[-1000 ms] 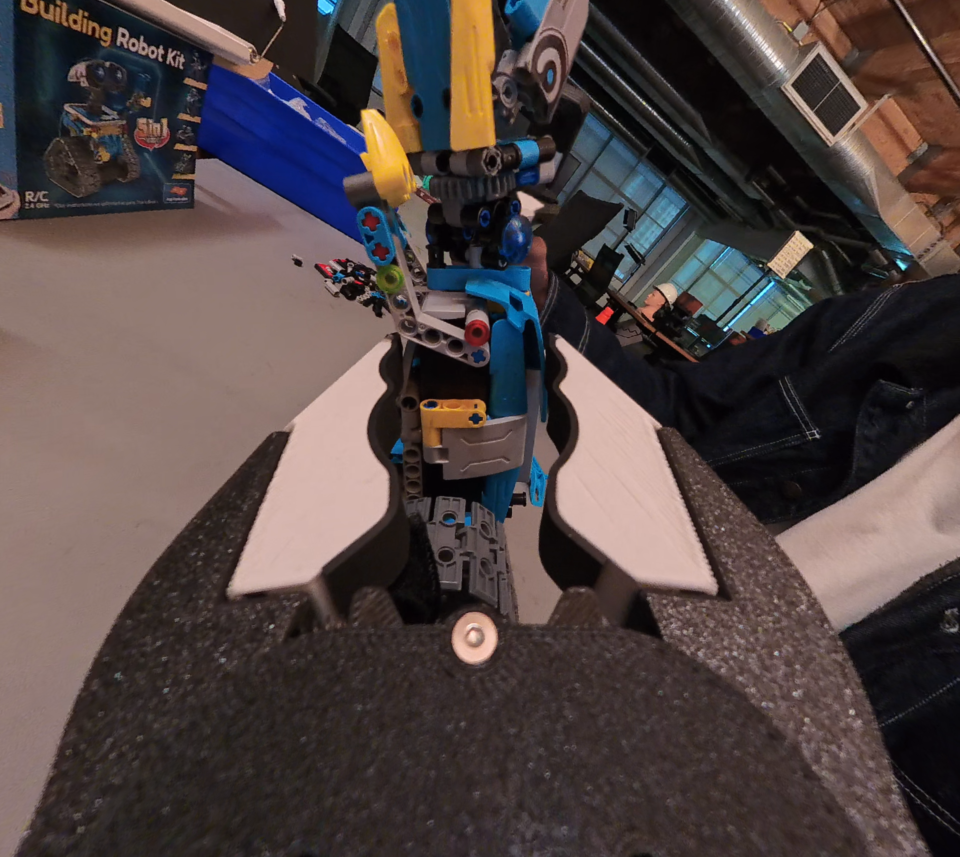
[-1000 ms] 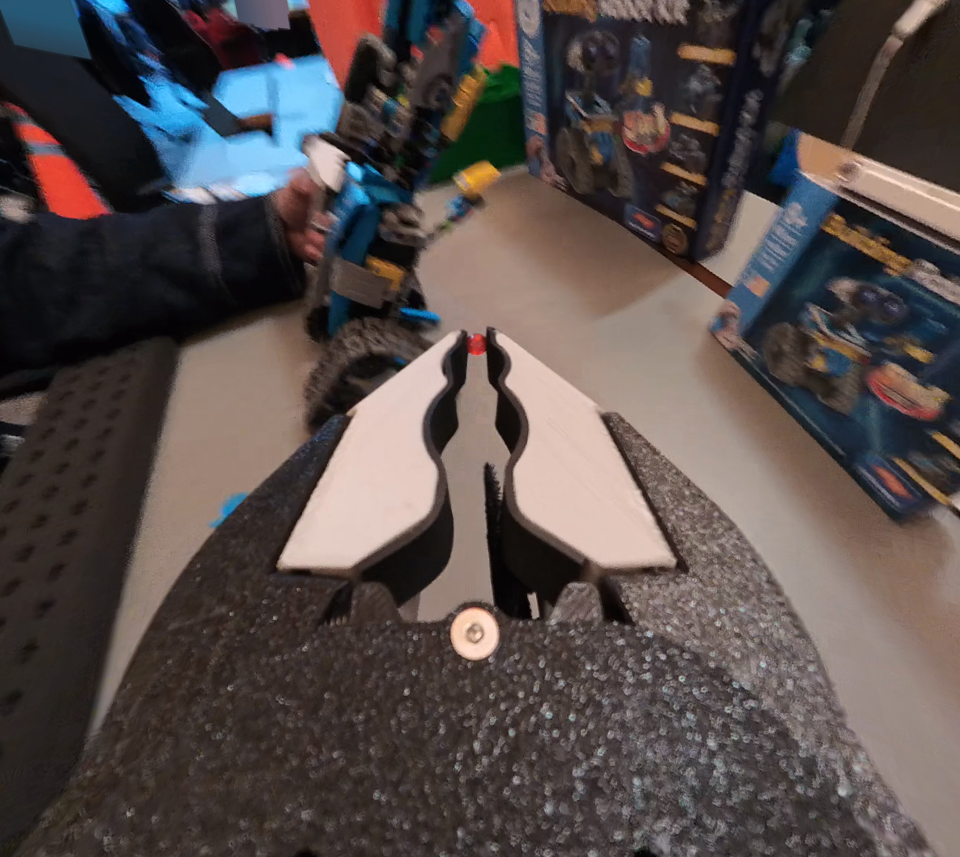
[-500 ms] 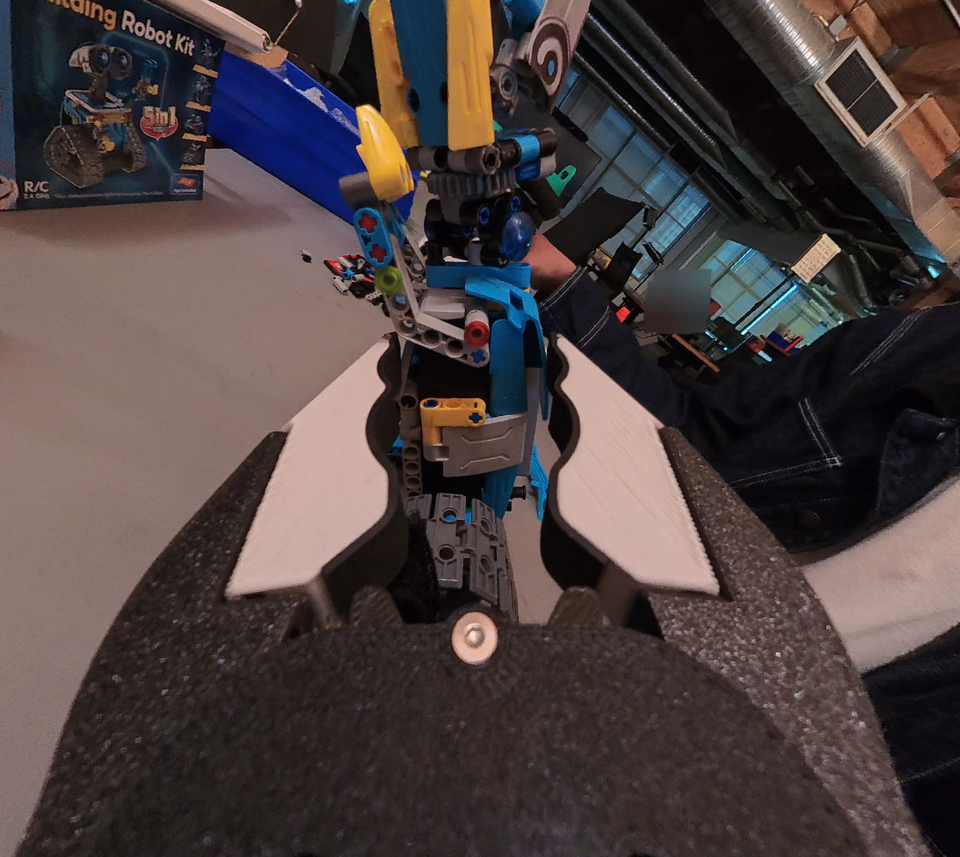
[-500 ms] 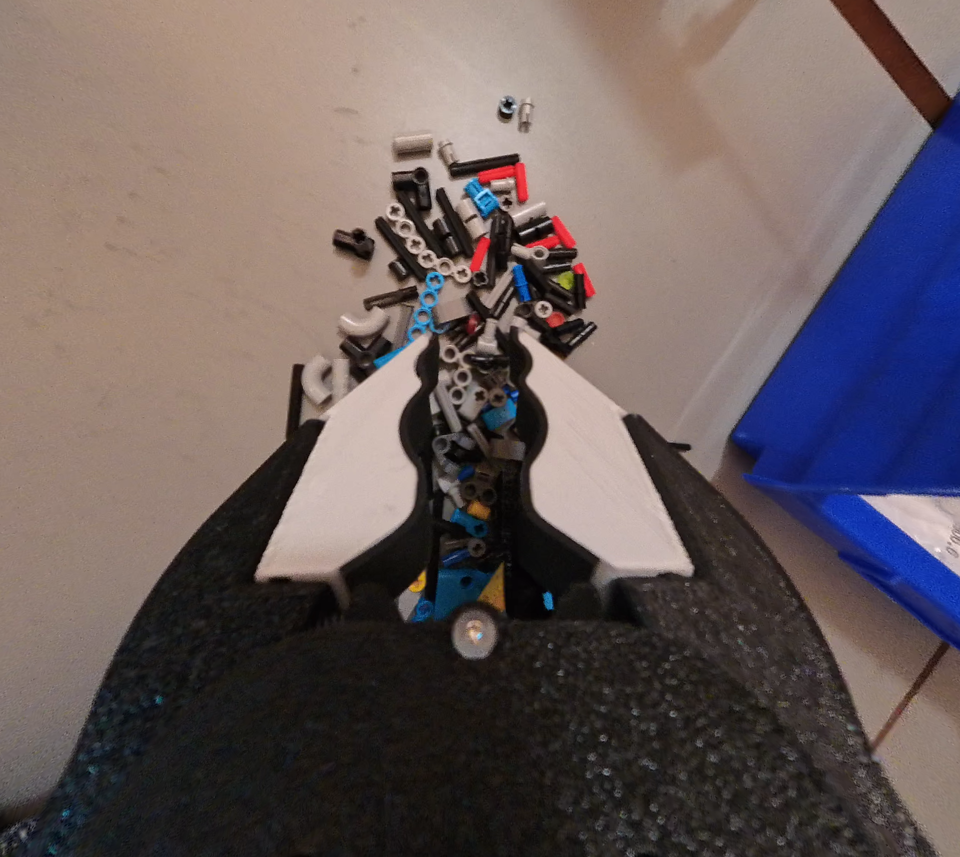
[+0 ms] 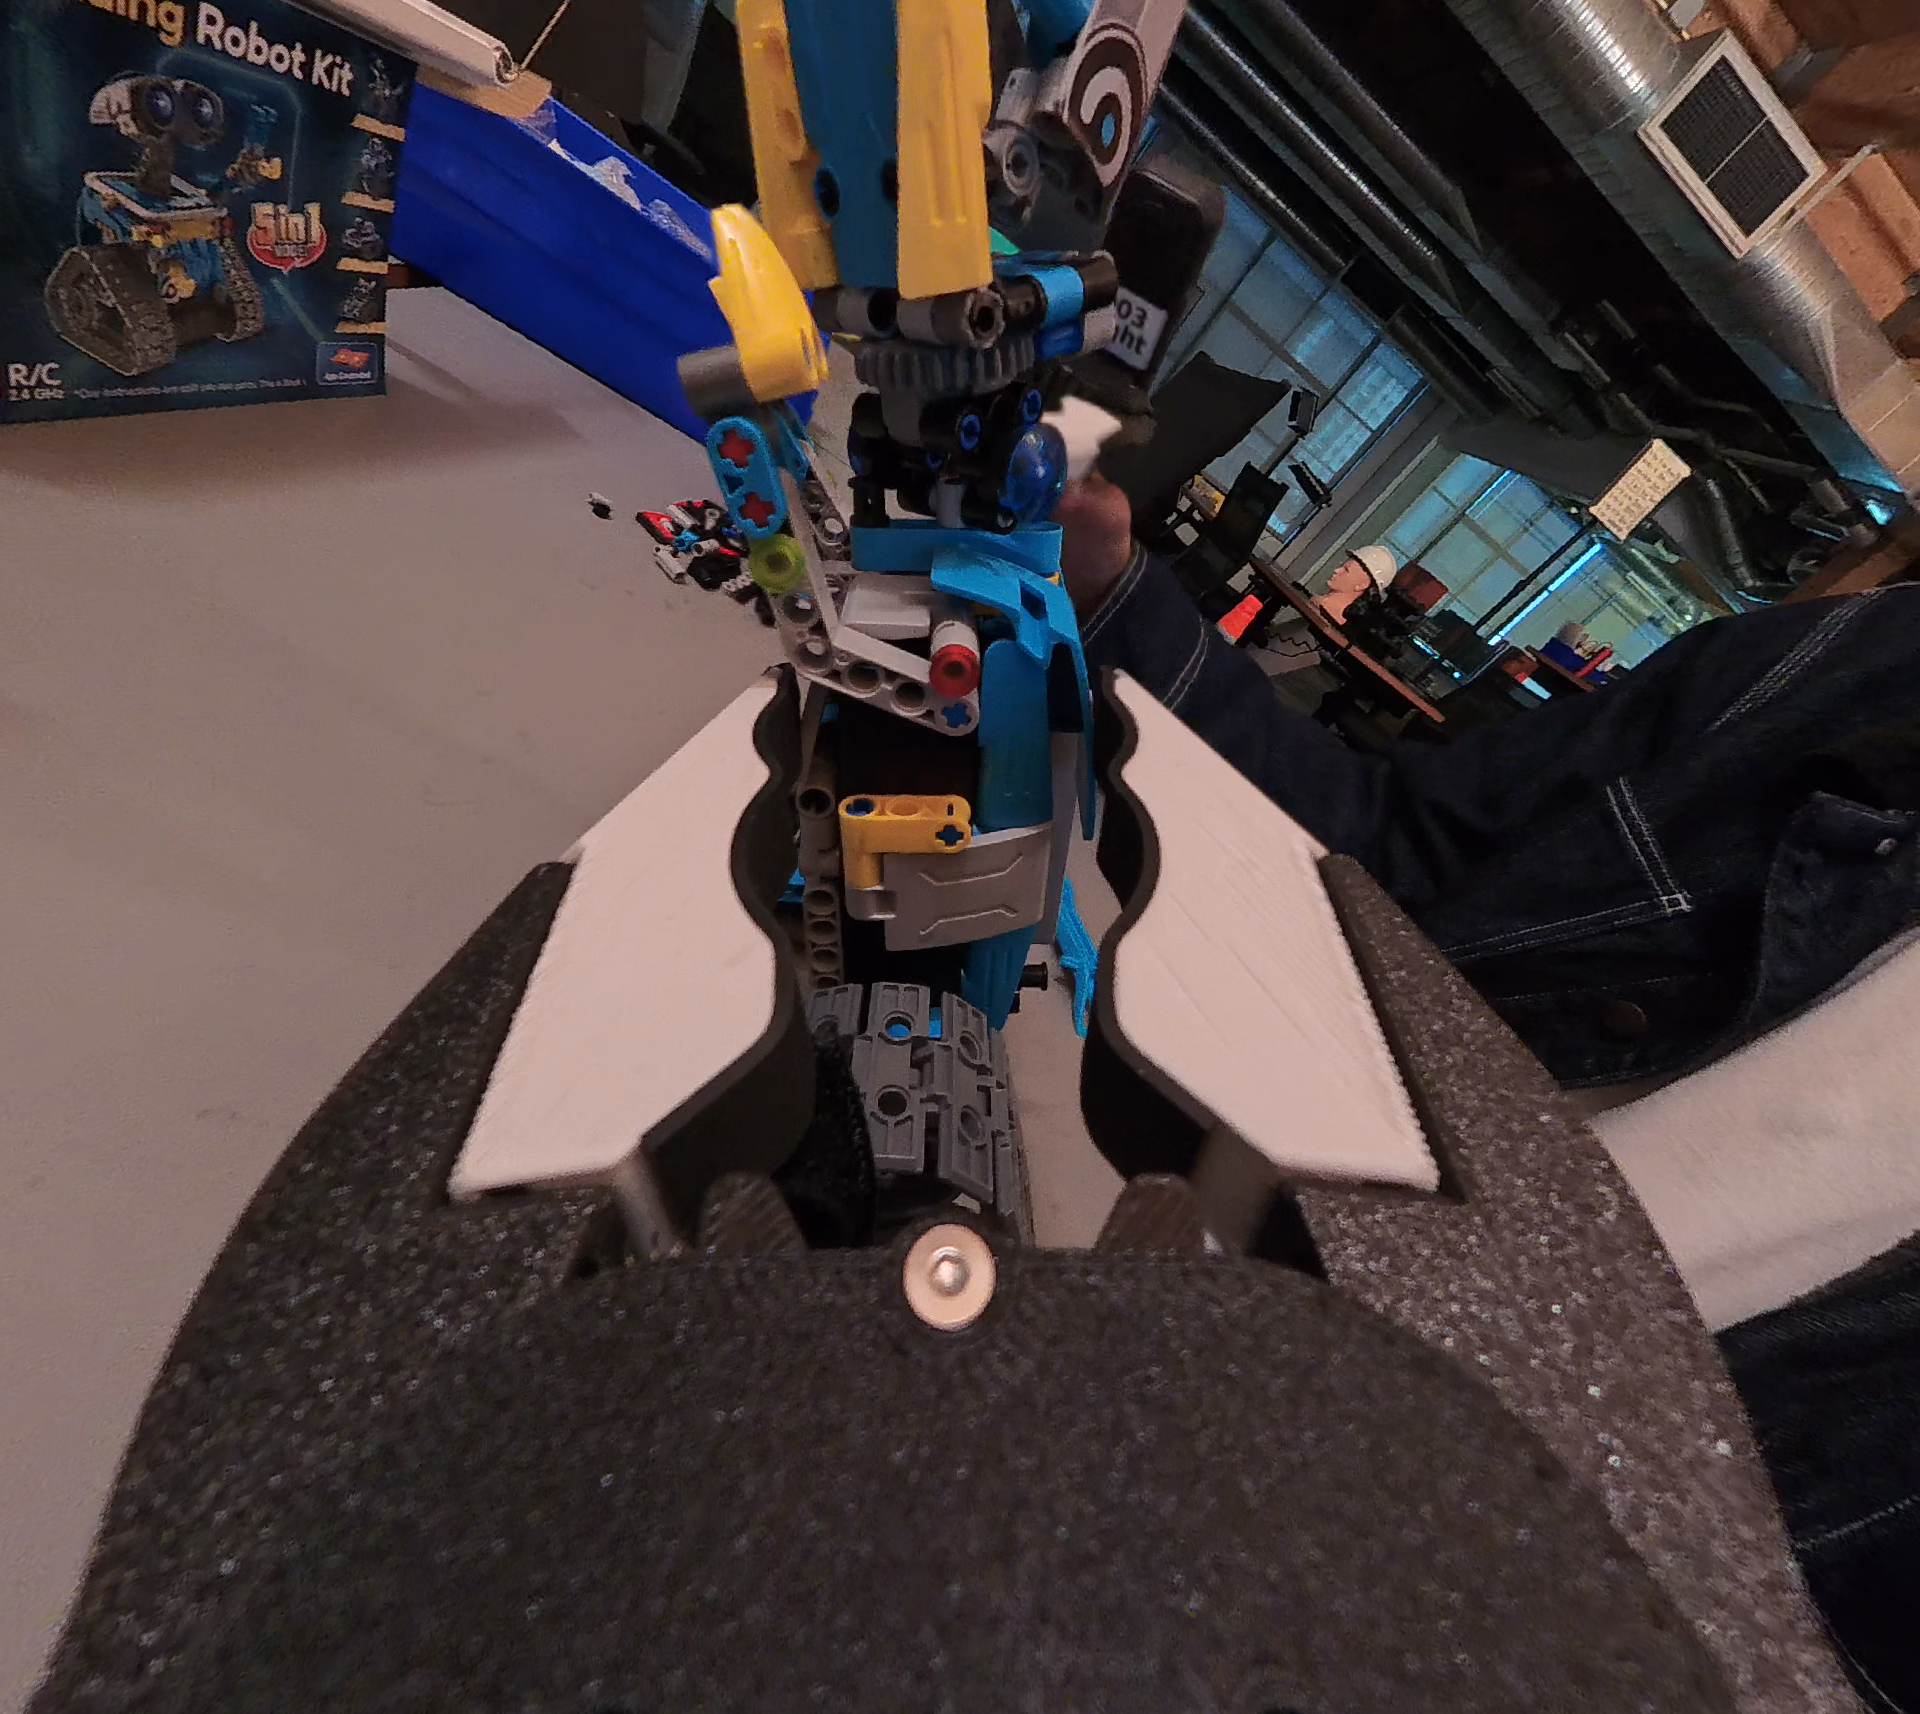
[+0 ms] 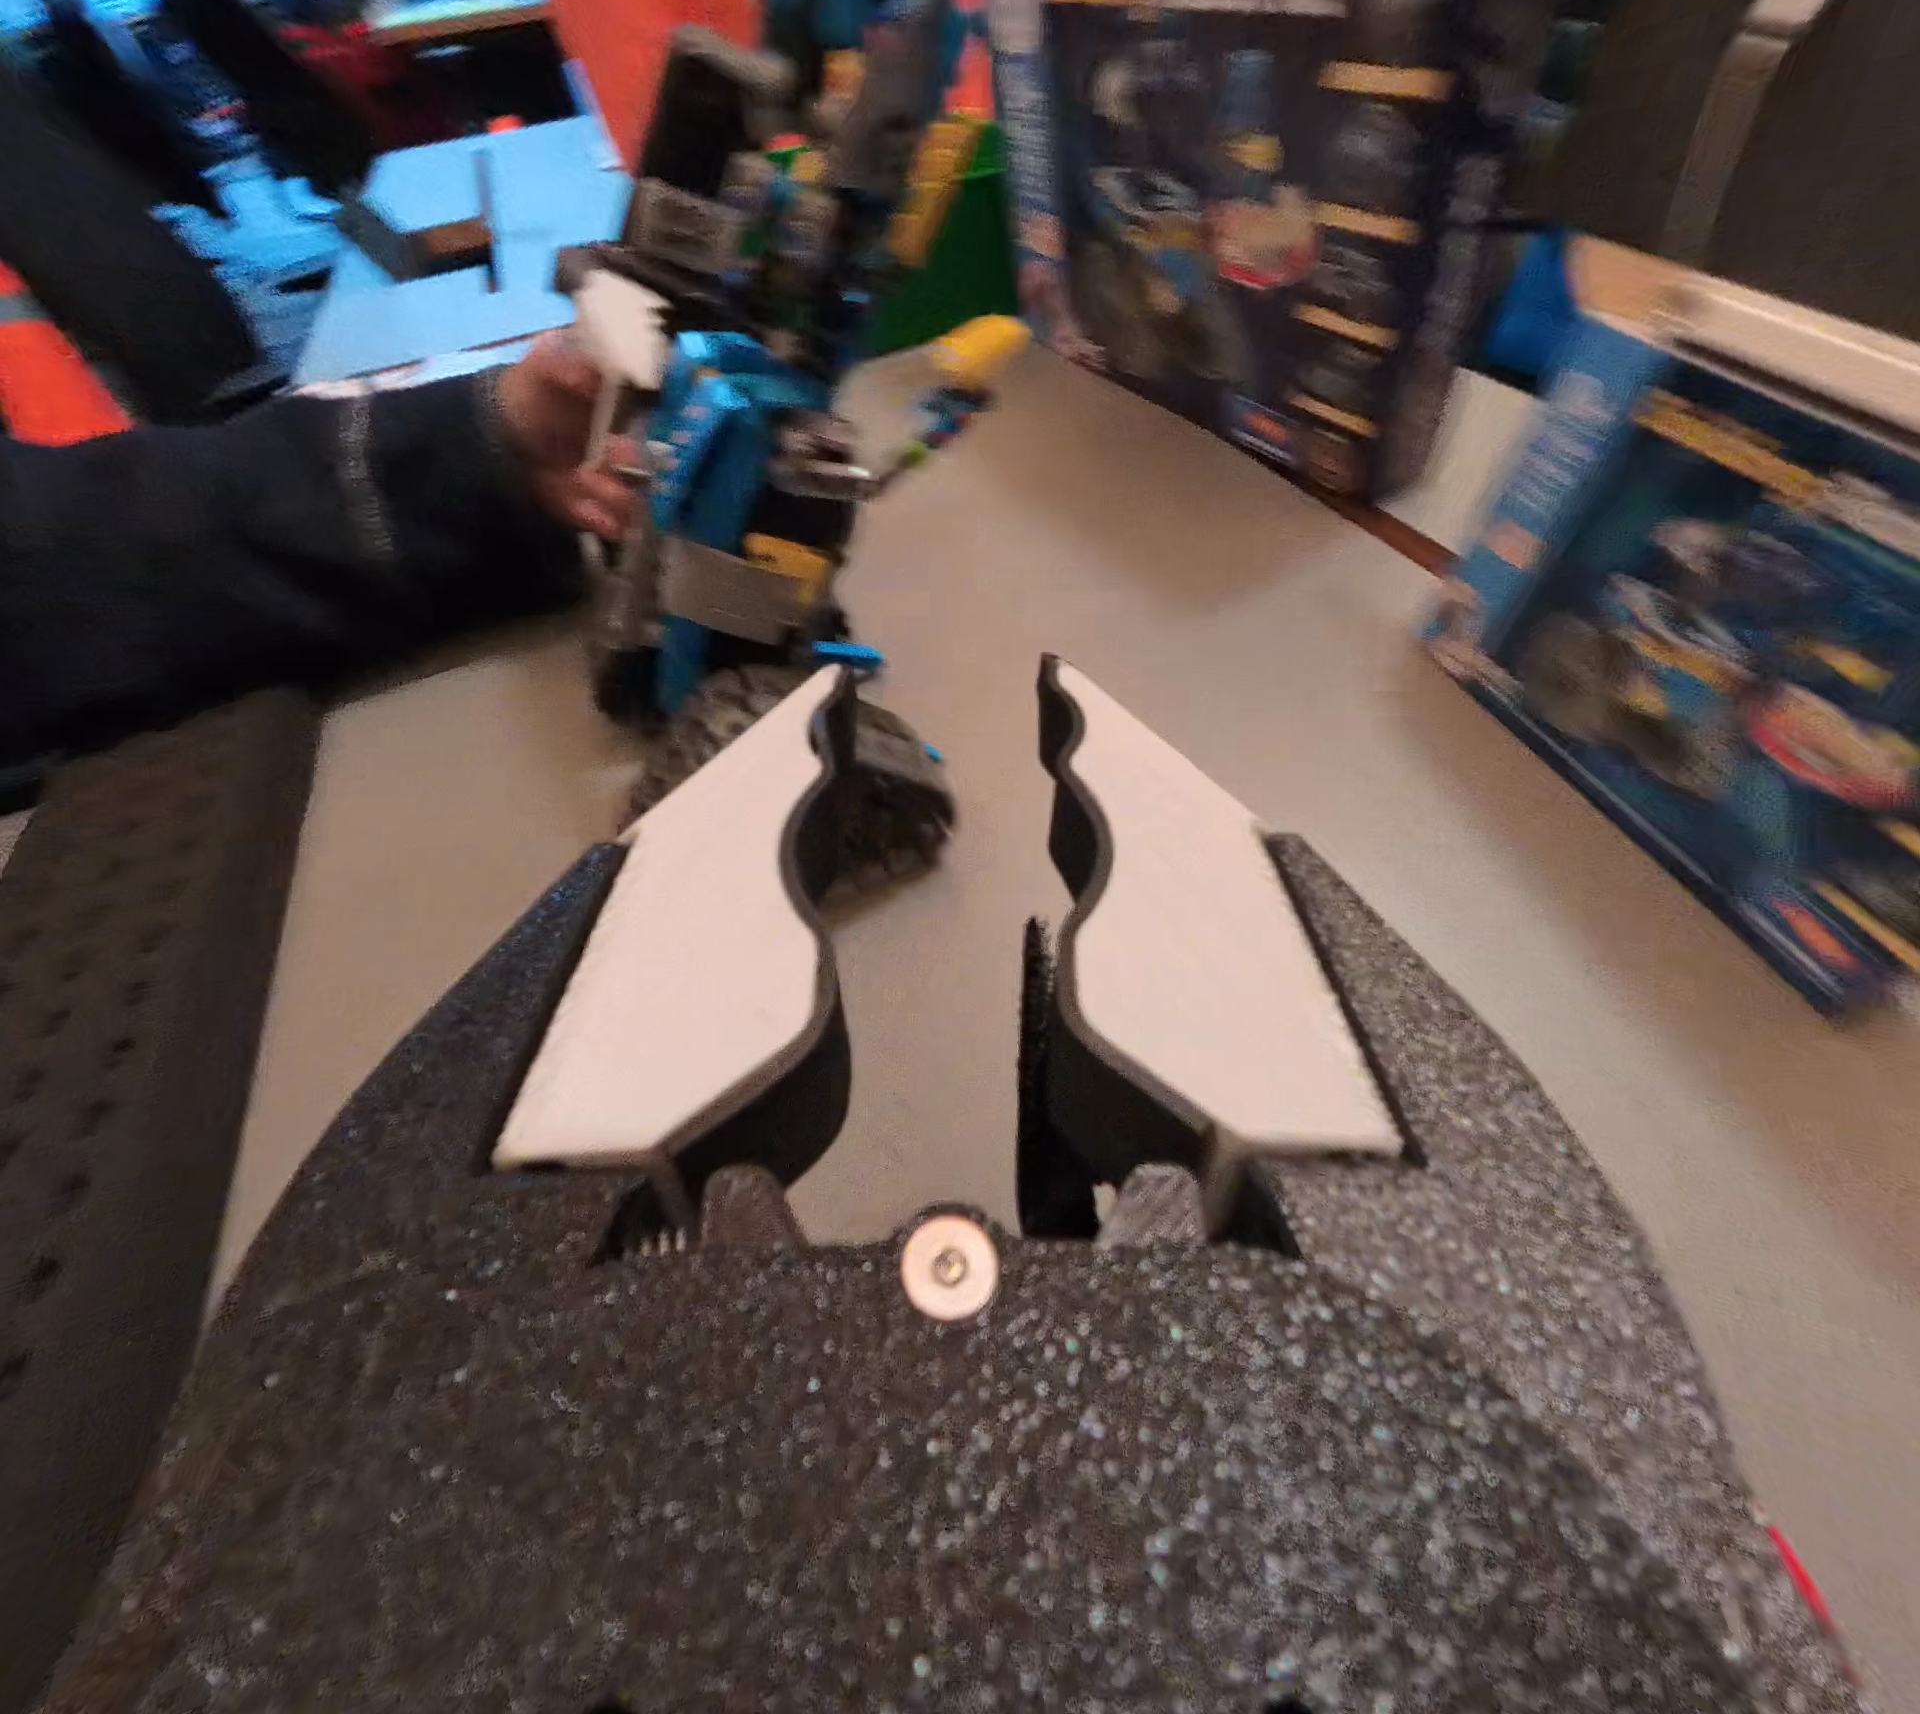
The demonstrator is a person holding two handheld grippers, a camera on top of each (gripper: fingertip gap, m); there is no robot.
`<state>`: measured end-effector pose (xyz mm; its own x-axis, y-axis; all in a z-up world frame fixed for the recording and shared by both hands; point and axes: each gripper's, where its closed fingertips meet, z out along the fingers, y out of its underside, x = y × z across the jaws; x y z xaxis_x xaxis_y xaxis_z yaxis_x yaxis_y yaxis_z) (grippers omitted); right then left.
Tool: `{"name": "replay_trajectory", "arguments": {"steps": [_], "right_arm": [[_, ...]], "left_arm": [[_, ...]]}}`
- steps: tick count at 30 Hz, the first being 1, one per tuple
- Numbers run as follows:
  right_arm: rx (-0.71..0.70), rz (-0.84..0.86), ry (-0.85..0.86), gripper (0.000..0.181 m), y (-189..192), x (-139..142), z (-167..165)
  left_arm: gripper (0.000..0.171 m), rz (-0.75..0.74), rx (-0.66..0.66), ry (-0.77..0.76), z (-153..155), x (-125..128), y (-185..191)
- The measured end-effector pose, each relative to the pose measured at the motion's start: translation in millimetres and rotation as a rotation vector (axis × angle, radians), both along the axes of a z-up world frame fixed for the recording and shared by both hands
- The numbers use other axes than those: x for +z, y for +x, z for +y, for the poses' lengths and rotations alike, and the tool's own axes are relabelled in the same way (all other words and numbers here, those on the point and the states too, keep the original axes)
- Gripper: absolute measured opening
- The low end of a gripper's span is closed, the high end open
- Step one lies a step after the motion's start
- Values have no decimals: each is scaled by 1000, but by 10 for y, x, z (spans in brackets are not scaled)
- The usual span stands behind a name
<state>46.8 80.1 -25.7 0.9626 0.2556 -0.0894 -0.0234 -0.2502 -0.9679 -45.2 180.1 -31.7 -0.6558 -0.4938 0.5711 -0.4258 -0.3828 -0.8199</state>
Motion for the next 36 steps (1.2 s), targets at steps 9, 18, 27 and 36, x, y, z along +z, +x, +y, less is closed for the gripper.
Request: {"name": "replay_trajectory", "arguments": {"steps": [9,18,27,36], "right_arm": [[90,-5,116,24,-701,-13,516],[87,-65,144,14,-748,19,516],[207,257,91,5,-797,21,488],[201,213,50,5,-831,6,439]], "left_arm": [[55,-5,-84,-49,-81,8,-28],[56,-1,-145,-57,-215,10,-74],[56,-13,-166,-50,-266,10,-94],[51,-78,-150,12,-247,16,-125]]}}
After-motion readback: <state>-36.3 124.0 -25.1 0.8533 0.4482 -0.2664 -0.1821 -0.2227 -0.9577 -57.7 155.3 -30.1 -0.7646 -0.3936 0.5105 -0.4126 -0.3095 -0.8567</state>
